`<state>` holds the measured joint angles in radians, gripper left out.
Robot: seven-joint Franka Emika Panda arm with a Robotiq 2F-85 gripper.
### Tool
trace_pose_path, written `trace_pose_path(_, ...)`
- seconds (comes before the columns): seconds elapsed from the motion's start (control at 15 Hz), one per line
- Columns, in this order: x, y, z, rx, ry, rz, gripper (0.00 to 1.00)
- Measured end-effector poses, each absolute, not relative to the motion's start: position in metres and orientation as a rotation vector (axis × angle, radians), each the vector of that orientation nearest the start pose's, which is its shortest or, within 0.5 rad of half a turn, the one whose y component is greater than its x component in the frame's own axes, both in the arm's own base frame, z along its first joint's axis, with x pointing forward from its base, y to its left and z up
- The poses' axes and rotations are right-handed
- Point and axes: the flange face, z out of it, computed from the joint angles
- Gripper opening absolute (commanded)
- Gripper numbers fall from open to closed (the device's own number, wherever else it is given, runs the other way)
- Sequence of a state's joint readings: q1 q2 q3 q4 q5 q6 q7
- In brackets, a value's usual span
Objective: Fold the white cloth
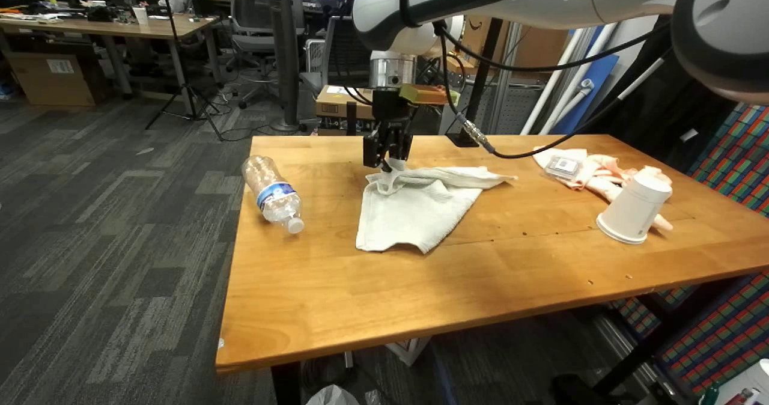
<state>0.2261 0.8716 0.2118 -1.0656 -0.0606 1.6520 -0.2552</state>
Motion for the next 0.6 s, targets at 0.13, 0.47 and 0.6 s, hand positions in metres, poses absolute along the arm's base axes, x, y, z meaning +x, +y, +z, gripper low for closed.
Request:
trace_pose_path(0.13,0.690,0.262,0.290,-2.814,-1.044,0.424,0.34)
trace_pose_path(0.47,0.692,0.254,0.288,-2.765,-1.119,0.425,0.72)
trace_pose_path(0.6,0.697,0.240,0.293,-2.779,-1.095,0.409,0.87)
